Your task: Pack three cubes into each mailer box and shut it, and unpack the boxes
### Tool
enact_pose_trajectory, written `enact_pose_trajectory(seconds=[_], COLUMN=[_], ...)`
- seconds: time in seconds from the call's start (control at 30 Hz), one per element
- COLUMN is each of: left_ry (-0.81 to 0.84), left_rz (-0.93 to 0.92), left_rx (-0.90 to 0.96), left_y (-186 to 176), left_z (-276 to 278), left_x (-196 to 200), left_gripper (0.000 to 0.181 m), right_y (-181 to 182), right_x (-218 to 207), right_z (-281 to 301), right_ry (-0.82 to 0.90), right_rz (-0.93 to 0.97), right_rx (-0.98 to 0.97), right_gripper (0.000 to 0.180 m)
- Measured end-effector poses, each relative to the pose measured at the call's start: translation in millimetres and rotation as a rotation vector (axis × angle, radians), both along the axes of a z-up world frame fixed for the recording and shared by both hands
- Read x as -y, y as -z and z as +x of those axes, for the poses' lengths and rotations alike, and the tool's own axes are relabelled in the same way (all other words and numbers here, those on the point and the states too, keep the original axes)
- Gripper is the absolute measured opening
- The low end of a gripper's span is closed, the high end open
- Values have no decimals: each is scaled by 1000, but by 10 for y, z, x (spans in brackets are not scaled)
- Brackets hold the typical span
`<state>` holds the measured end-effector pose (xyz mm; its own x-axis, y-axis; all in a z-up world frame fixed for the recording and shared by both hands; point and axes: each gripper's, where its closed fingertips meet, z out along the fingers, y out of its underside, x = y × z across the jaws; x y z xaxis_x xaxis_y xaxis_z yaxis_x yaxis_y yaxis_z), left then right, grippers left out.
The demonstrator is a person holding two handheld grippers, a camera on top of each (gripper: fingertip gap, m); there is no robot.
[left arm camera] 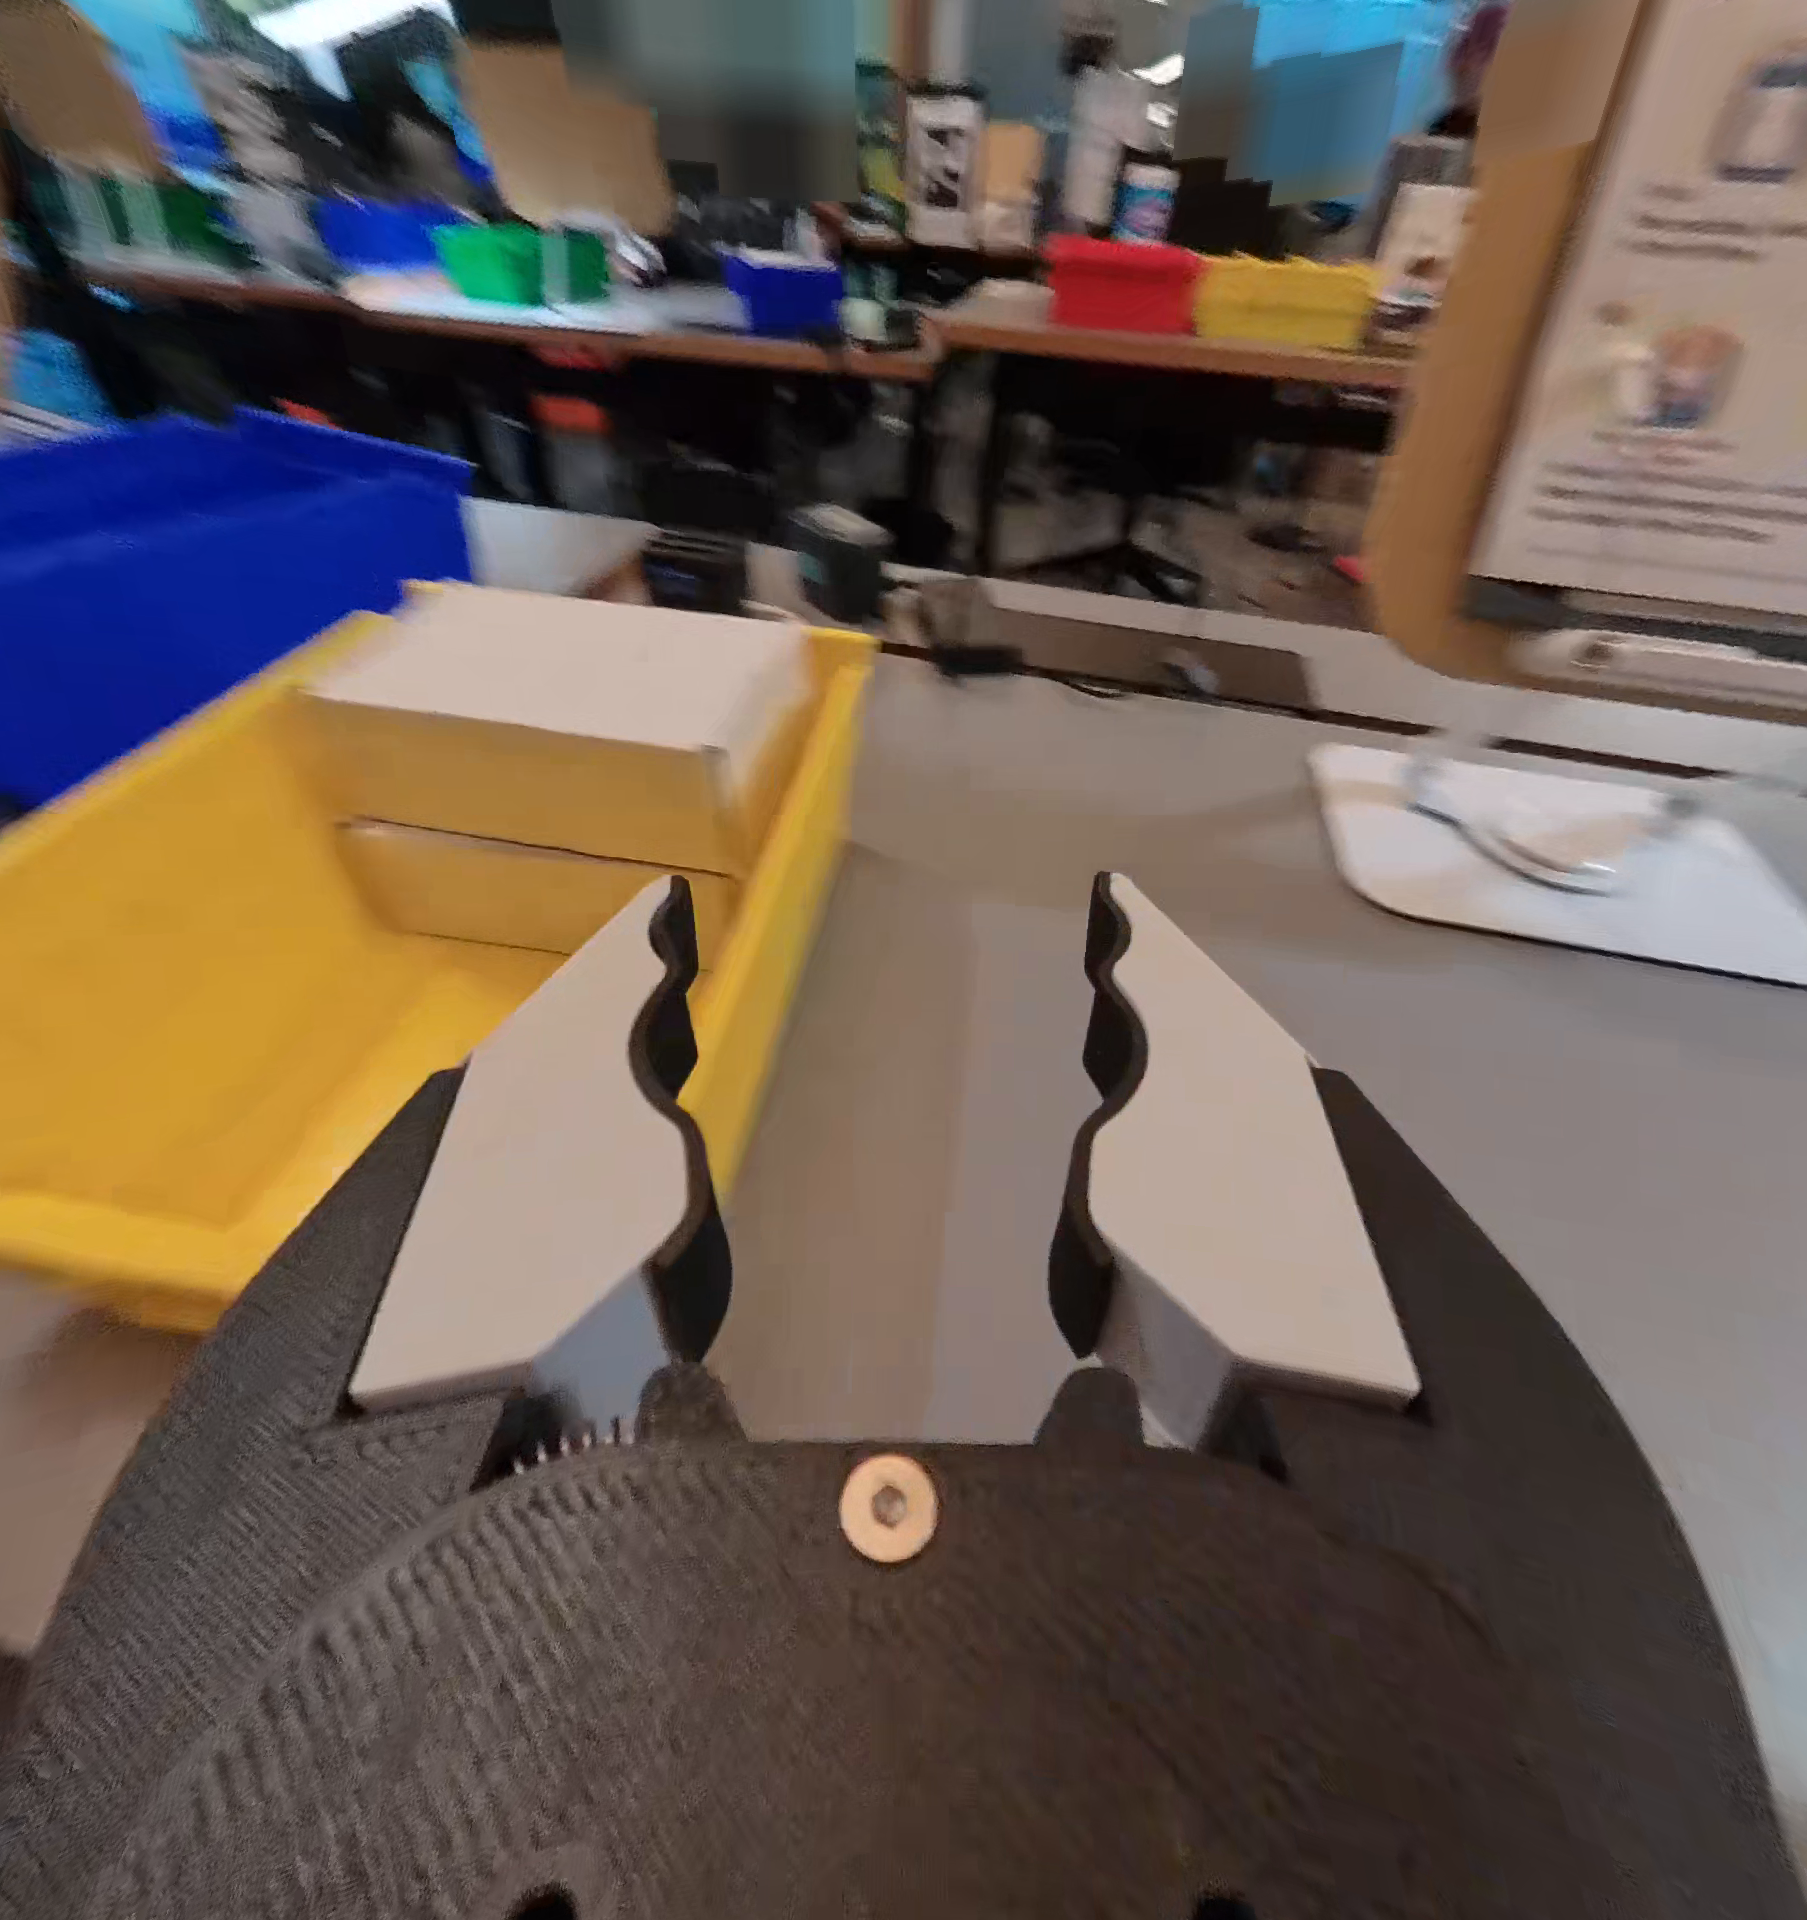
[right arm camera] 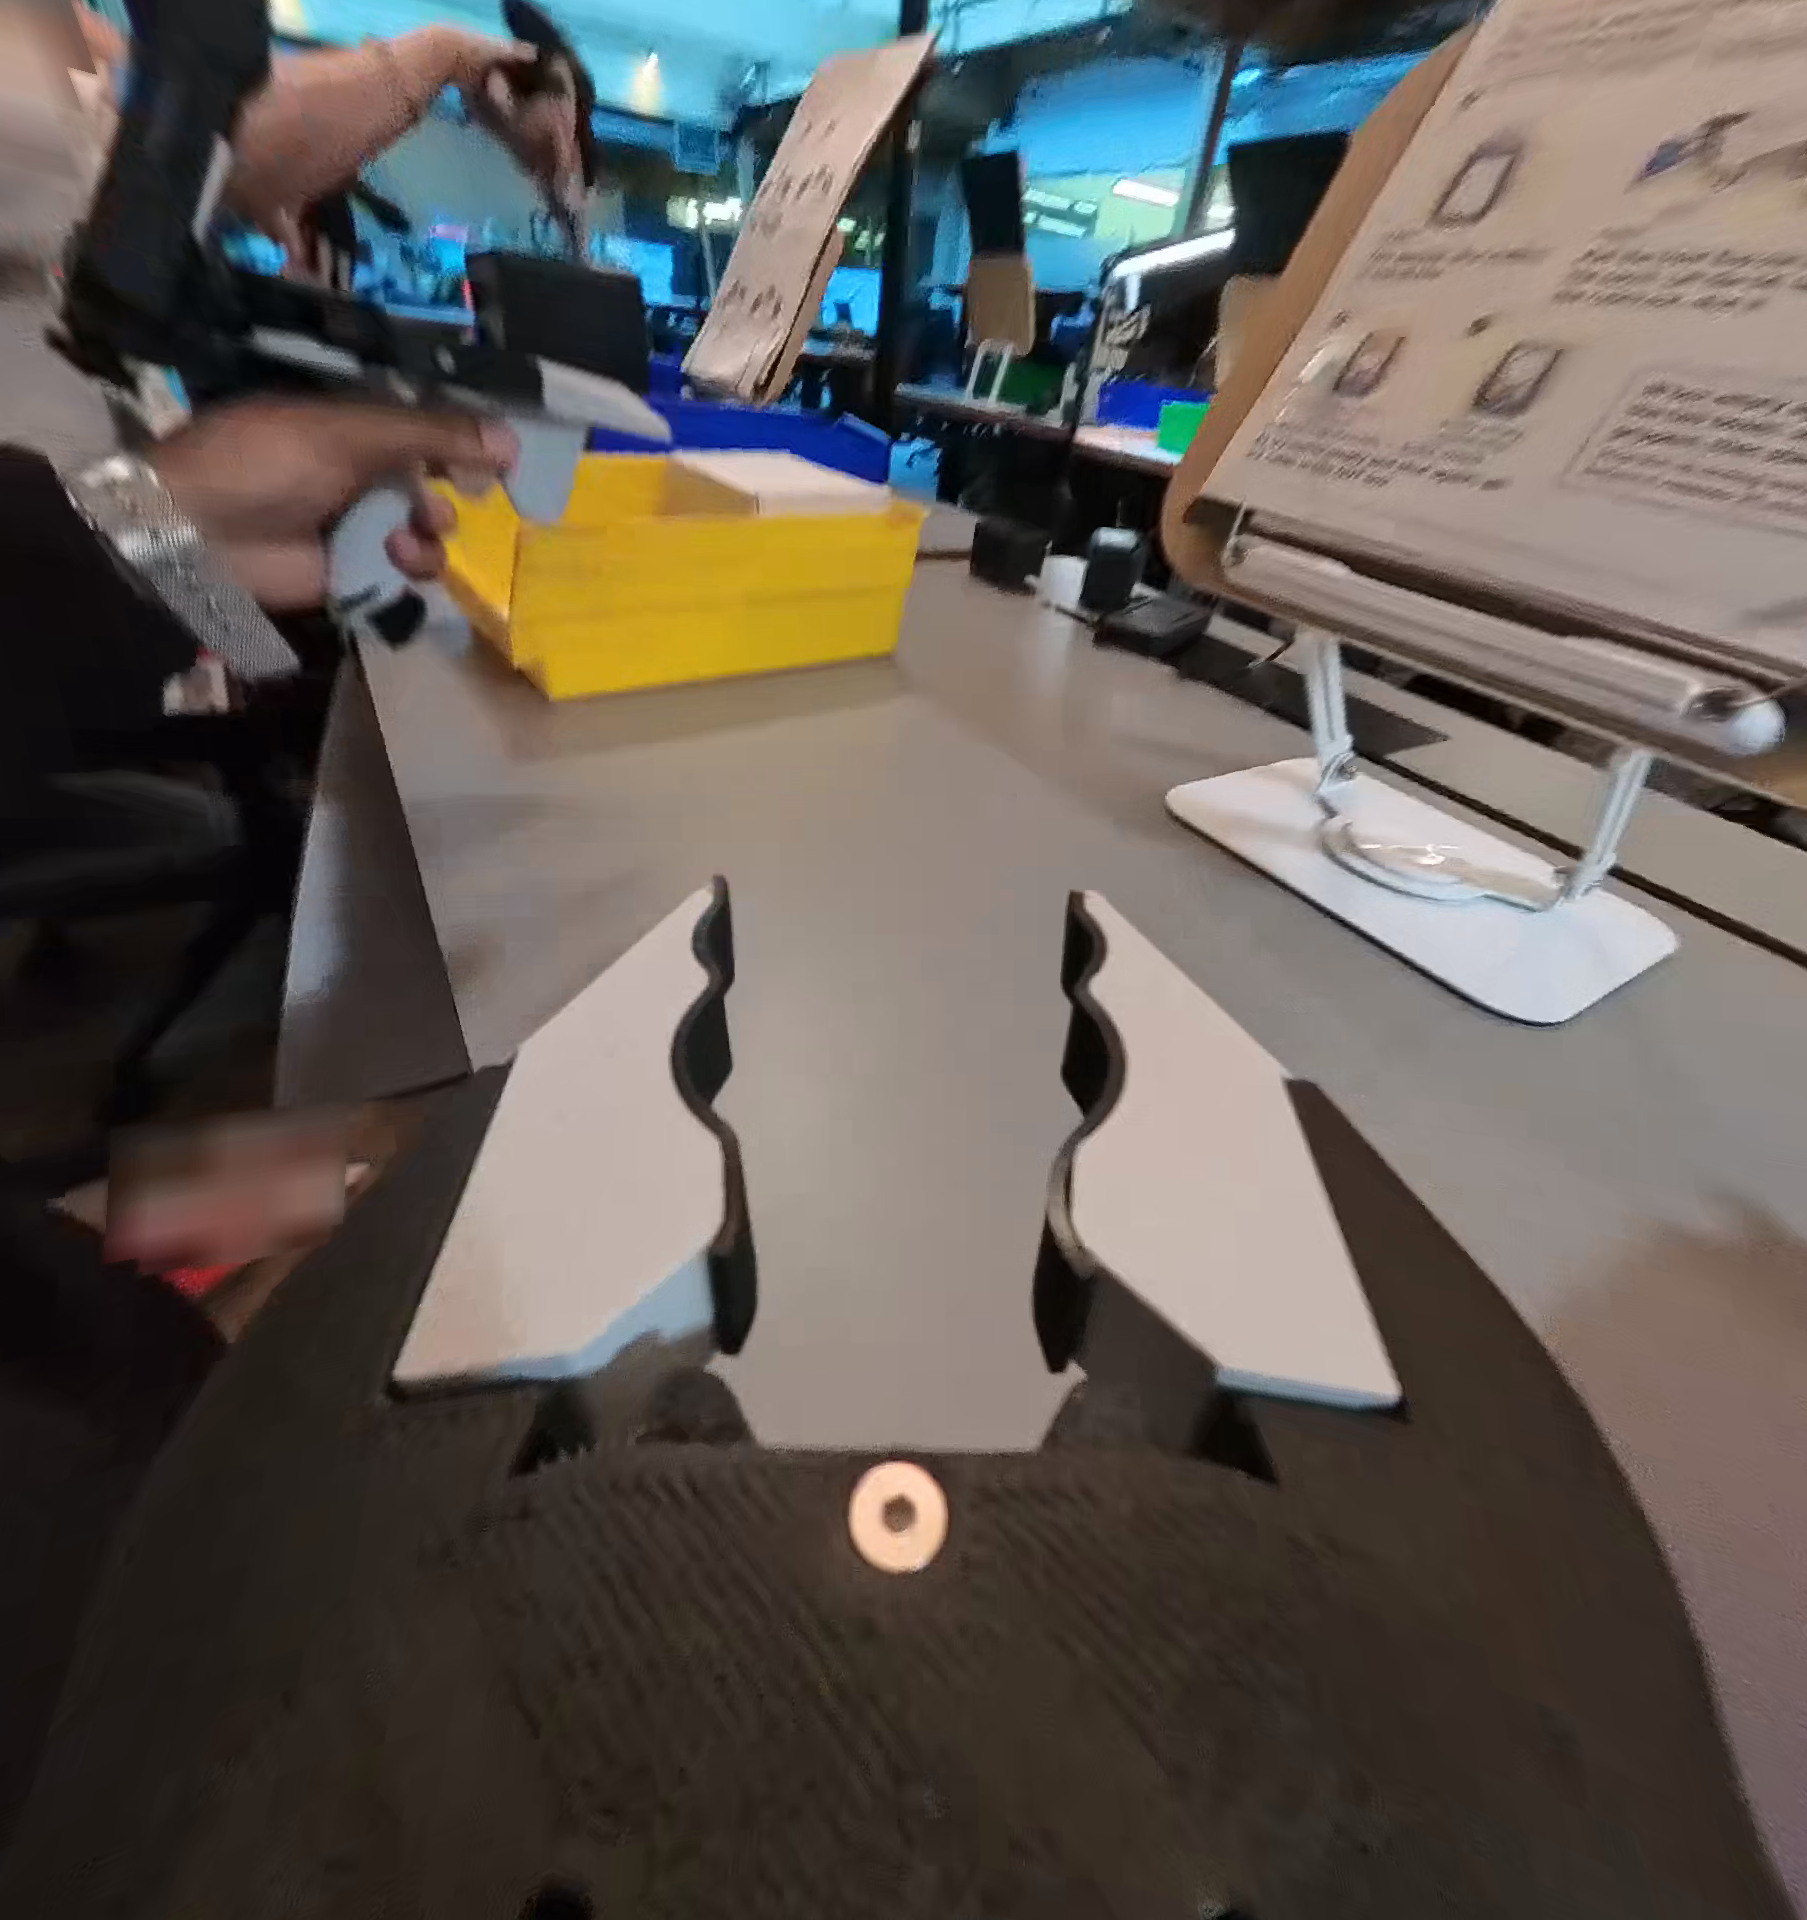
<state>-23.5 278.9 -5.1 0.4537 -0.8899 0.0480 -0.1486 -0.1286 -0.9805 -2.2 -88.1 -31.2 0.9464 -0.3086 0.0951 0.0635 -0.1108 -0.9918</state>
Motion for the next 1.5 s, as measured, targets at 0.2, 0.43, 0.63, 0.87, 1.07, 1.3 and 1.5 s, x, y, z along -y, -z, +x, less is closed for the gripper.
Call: enact_pose_trajectory(seconds=[0.2, 0.43, 0.63, 0.87, 1.07, 1.3, 1.5], left_ry=[-105, -37, -15, -99, -137, 14, 111], left_rz=[97, 142, -3, 92, 298, 587, 919], left_rx=[-209, -285, -275, -297, -183, -662, -786], left_y=[568, 818, 825, 768, 159, 200, 442], left_z=[-300, -230, -334, -392, -520, -176, 369], left_x=[-549, -462, -342, -366, -548, -1390, -1836], left_gripper=[69, 6, 2, 59, 94, 101, 108], right_y=[150, 178, 190, 215, 231, 286, 385], right_x=[-43, -62, -47, -29, 1, -57, -144], right_z=[95, 149, 112, 141, 186, 188, 154], right_ry=[-80, -127, -131, -126, -111, -122, -121], right_rz=[5, 52, 33, 33, 41, 26, -11], right_rx=[-165, -313, -304, -326, -344, -361, -366], right_gripper=[58, 58, 57, 57, 57, 56, 54])
